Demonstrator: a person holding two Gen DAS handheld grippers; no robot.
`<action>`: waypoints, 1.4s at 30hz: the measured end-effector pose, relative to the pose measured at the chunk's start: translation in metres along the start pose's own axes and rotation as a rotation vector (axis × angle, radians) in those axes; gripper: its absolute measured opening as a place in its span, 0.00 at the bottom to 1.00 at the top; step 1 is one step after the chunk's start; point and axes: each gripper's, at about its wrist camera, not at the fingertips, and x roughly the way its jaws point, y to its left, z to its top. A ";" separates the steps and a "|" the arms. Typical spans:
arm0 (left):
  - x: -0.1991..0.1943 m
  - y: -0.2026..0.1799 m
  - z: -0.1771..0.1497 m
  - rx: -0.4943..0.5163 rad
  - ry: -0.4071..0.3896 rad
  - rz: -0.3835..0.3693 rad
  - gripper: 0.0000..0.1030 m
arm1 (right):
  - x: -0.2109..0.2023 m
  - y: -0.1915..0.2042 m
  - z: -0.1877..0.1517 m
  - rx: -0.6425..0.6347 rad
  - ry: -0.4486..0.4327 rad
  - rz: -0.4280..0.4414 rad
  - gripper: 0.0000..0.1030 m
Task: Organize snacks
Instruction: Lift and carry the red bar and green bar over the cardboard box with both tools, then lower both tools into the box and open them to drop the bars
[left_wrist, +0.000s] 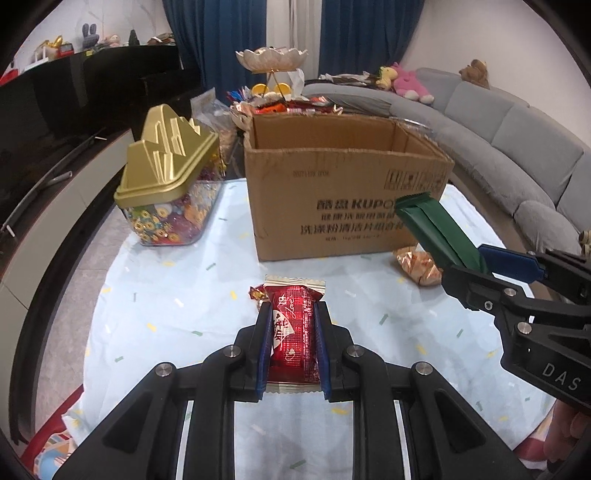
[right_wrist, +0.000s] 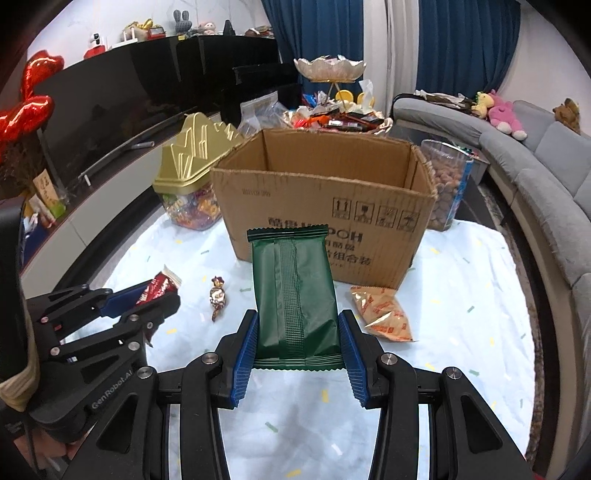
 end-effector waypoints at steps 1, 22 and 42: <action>-0.003 0.000 0.002 -0.003 -0.003 0.002 0.21 | -0.002 0.000 0.001 0.002 -0.003 -0.004 0.43; -0.031 -0.010 0.064 -0.028 -0.083 0.004 0.21 | -0.041 -0.017 0.039 0.064 -0.073 -0.075 0.43; -0.022 -0.015 0.144 -0.030 -0.144 0.004 0.21 | -0.041 -0.036 0.110 0.099 -0.131 -0.115 0.43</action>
